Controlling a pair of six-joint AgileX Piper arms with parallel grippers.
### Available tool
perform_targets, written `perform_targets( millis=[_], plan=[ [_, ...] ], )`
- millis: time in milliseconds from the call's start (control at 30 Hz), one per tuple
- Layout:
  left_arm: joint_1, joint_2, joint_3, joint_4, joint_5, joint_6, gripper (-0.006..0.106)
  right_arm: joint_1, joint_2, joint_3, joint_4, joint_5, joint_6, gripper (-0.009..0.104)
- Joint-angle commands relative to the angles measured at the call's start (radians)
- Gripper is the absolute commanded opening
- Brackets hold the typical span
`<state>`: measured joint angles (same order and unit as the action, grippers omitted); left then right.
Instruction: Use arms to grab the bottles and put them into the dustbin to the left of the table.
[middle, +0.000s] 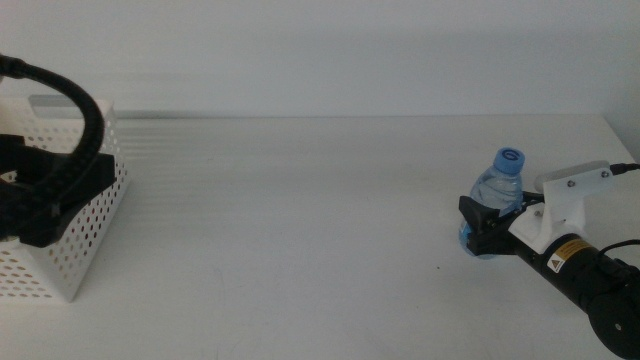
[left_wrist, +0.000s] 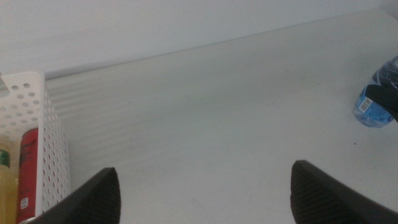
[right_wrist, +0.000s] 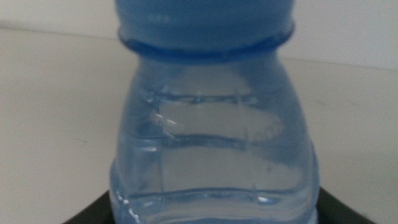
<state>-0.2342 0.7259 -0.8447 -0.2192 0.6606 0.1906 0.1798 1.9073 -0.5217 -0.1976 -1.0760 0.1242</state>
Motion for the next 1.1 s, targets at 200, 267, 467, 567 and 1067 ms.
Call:
perform_targets(
  millis=[200,267,467,567,1067],
  plan=[
    [-0.004,0.0,-0.025,-0.015,-0.07,-0.012,0.09,0.114,-0.043,-0.086,-0.11,-0.124,0.061,0.0],
    [-0.004,0.0,-0.025,-0.015,-0.07,-0.012,0.09,0.161,-0.043,-0.144,-0.134,-0.087,0.064,0.0],
    [-0.004,0.0,-0.025,-0.015,-0.07,-0.012,0.09,0.291,-0.032,-0.37,-0.218,0.149,0.149,0.0],
    [-0.004,0.0,-0.025,-0.015,-0.07,-0.012,0.09,0.335,0.0,-0.486,-0.244,0.232,0.176,0.0],
    [-0.004,0.0,-0.025,-0.015,-0.07,-0.012,0.09,0.4,0.252,-0.899,-0.26,0.337,0.264,0.0]
  ],
)
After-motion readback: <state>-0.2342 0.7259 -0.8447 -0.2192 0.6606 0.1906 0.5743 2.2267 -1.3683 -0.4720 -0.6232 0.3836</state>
